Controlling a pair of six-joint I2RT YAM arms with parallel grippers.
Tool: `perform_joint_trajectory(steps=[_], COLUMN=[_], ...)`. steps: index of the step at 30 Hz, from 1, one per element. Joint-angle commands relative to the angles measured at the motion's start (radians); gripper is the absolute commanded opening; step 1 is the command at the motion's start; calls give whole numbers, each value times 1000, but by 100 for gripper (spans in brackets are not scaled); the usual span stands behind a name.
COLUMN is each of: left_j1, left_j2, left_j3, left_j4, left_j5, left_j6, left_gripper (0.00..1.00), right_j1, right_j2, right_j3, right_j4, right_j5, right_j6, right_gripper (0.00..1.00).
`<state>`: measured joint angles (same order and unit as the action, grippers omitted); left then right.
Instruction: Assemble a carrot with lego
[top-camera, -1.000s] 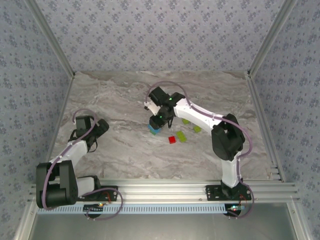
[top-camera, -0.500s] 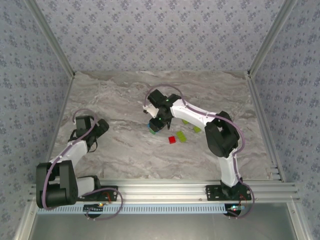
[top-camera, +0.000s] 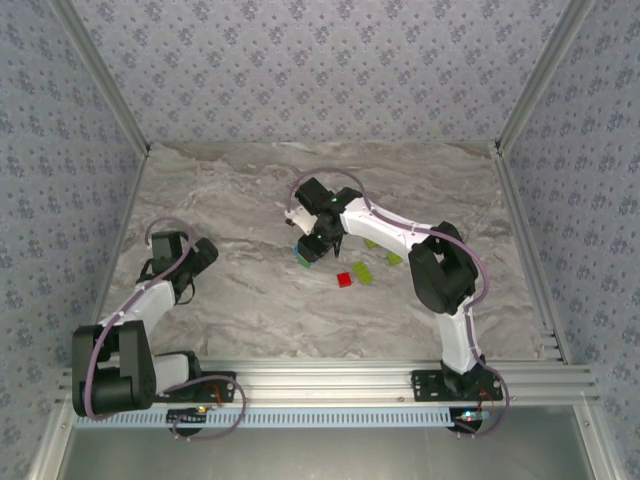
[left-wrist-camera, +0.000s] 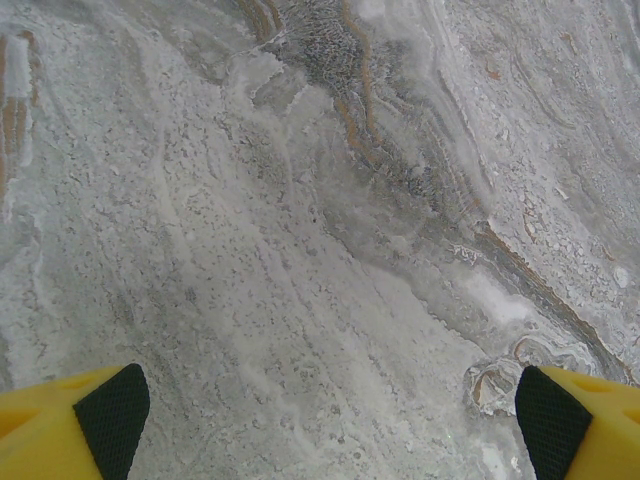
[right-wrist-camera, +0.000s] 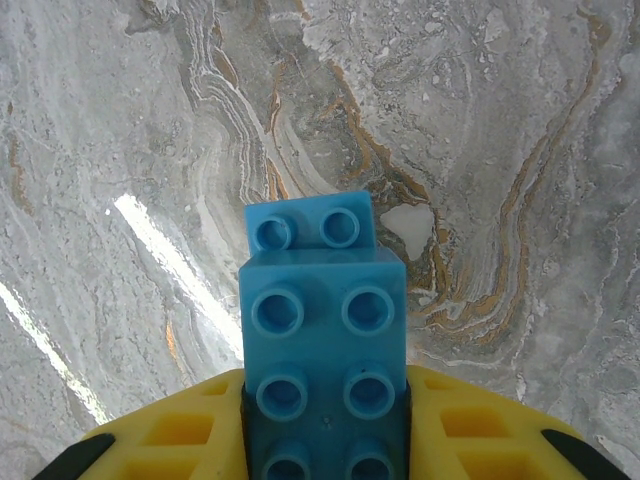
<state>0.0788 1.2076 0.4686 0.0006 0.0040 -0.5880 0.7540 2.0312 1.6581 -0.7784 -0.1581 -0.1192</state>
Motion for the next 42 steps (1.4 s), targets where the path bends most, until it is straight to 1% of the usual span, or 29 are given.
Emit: perform_joint_trajectory(steps=[1,14,42], left_j1=[9,10,10], left_j2=[10,5,6], left_j3=[39,36,38], left_j4=[7,9,7], left_j5=[10,11,11], left_j6=[14,16,16], left_gripper=[97,97,97], right_j1=[-4,2,3], right_j2=[-21,-41,64], right_j3=[28,67,82], right_j4=[-13,-32,-43], right_j5=[-5,3,-16], right_j6=[-20,-18,-48], right_gripper=[31,31,31])
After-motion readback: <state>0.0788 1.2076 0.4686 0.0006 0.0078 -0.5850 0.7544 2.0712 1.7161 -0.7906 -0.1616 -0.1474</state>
